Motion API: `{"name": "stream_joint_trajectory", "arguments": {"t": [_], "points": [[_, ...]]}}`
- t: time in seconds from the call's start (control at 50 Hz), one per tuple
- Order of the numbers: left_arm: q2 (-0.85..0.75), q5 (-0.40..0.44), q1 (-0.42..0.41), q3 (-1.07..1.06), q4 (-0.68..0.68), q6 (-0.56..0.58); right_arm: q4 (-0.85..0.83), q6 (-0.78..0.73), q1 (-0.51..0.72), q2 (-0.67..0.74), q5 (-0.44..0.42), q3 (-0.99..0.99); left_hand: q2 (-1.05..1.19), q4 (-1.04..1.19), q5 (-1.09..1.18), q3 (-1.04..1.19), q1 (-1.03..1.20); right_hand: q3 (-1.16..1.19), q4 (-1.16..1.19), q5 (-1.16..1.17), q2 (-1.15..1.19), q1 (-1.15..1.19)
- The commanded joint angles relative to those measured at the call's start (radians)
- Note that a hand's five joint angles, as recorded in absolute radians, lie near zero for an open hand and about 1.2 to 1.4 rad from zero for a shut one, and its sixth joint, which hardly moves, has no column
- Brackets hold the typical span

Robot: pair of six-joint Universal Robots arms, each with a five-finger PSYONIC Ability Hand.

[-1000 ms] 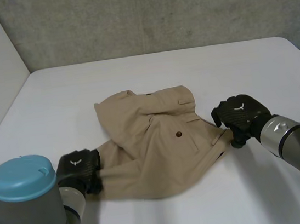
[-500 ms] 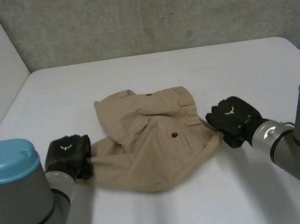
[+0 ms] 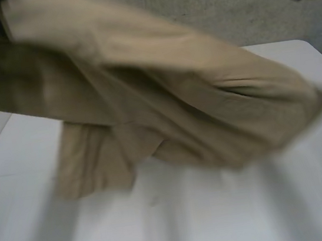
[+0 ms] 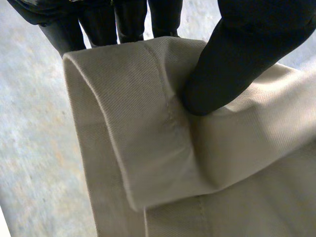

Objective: Fold the shorts.

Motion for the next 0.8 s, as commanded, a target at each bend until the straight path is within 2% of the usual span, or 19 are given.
{"name": "stream_joint_trajectory", "arguments": {"t": [0.02,0.08,0.18,0.32,0.42,0.54,0.8], "points": [[-0.086,-0.003,0.001,0.02,-0.004,-0.003,0.009,0.017,-0.021,0.021,0.021,-0.025,0.198,0.193,0.249,0.209,0.271,0.216,0.205,0.227,0.216,0.4],[-0.173,-0.003,0.004,-0.027,0.001,-0.004,0.008,0.019,-0.032,0.077,0.018,-0.003,0.198,0.193,0.249,0.209,0.271,0.216,0.205,0.227,0.216,0.4],[-0.351,-0.003,0.018,-0.063,0.013,-0.015,0.006,0.013,-0.028,0.278,0.022,0.031,0.198,0.193,0.249,0.209,0.271,0.216,0.205,0.227,0.216,0.4],[-0.617,-0.008,0.056,-0.028,0.091,-0.023,0.003,0.014,-0.023,0.42,0.059,0.037,0.198,0.193,0.249,0.209,0.271,0.216,0.205,0.227,0.216,0.4],[-0.768,-0.031,0.069,0.058,0.177,-0.014,0.001,0.025,-0.026,0.457,0.108,0.054,0.198,0.193,0.249,0.209,0.271,-0.498,-0.509,-0.487,-0.498,-0.314],[-0.868,-0.054,0.09,0.136,0.214,-0.012,0.0,0.074,-0.026,0.489,0.121,0.092,0.198,0.193,0.249,0.209,0.271,-0.69,-0.701,-0.678,-0.69,-0.506],[-0.987,-0.106,0.165,0.267,0.266,-0.009,0.006,0.189,-0.02,0.564,0.118,0.104,0.198,0.193,0.249,0.209,0.271,-0.81,-0.821,-0.799,-0.811,-0.626]]}}
